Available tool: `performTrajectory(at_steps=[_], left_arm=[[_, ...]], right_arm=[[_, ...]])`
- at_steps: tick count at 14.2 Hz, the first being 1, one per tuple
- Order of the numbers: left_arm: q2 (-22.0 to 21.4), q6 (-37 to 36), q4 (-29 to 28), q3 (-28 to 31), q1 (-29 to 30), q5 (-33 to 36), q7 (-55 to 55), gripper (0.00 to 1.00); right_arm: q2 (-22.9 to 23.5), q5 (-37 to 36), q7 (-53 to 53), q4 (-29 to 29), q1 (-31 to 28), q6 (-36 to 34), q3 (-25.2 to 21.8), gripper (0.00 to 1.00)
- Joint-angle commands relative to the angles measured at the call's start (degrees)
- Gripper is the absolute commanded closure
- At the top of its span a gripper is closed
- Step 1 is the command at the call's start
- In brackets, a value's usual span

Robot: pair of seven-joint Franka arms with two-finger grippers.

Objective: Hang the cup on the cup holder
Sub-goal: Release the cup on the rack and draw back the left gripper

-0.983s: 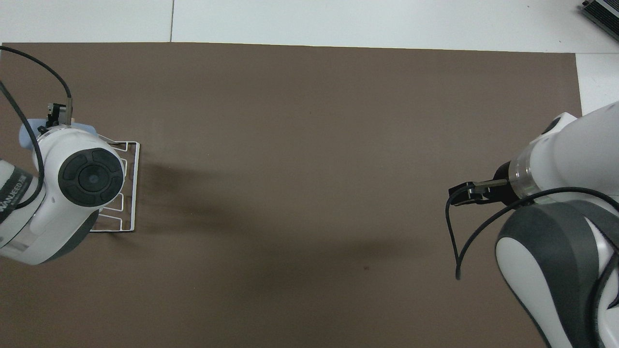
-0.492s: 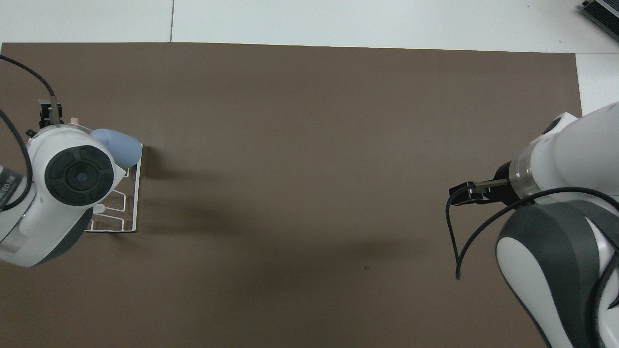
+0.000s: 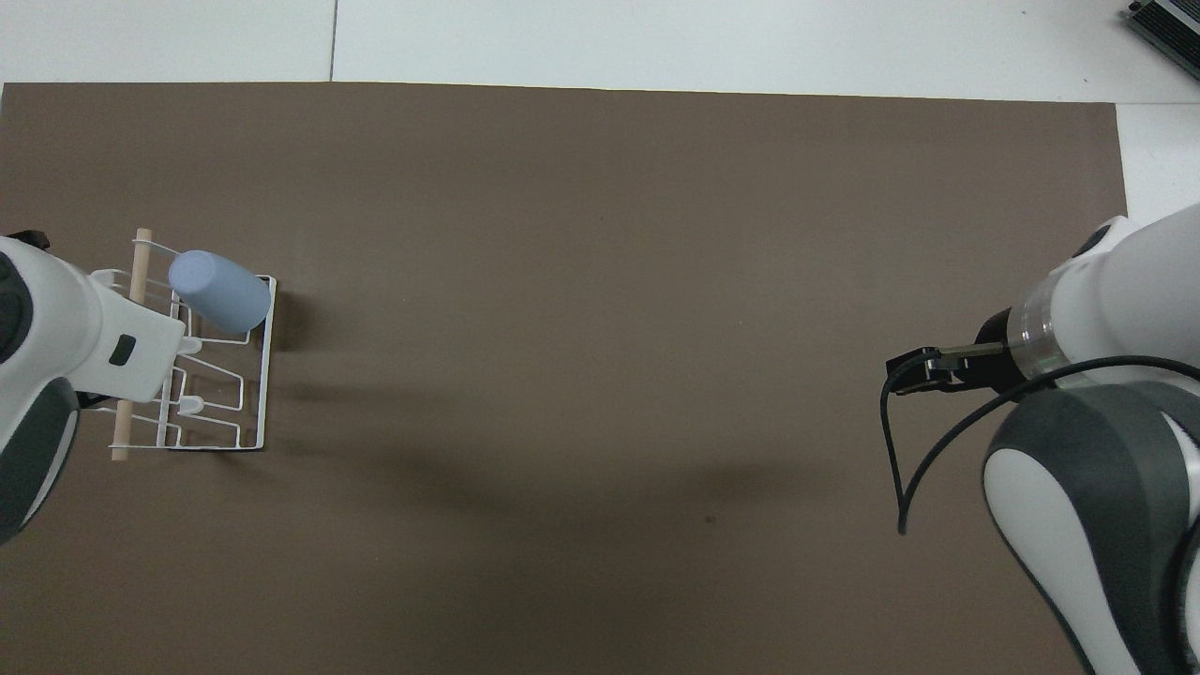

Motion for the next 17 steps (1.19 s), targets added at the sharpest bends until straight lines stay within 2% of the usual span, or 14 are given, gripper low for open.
performTrajectory(at_steps=[1, 6, 8, 13, 17], left_arm=[[1.63, -4.4, 6.81, -0.42, 0.6, -6.66, -3.34, 0.0], [7.34, -11.78, 20.25, -0.77, 0.43, -15.45, -10.9, 0.0], [8.66, -15.21, 23.69, -0.86, 0.34, -17.3, -17.98, 0.0], [6.48, -16.81, 23.27, -1.3, -0.28, -22.05, -36.1, 0.0], [3.49, -17.95, 19.93, 0.36, -2.91, -22.67, -39.47, 0.0]], right_arm=[[-1.09, 1.0, 0.02, -0.68, -2.12, 0.31, 0.63, 0.0], [-1.09, 1.0, 0.02, -0.59, -2.48, 0.65, 0.63, 0.0], [-1.09, 1.0, 0.02, -0.59, -2.39, 0.65, 0.63, 0.0], [-1.09, 1.0, 0.02, -0.59, -2.48, 0.65, 0.63, 0.0], [-1.09, 1.0, 0.02, -0.59, -2.48, 0.65, 0.63, 0.0]])
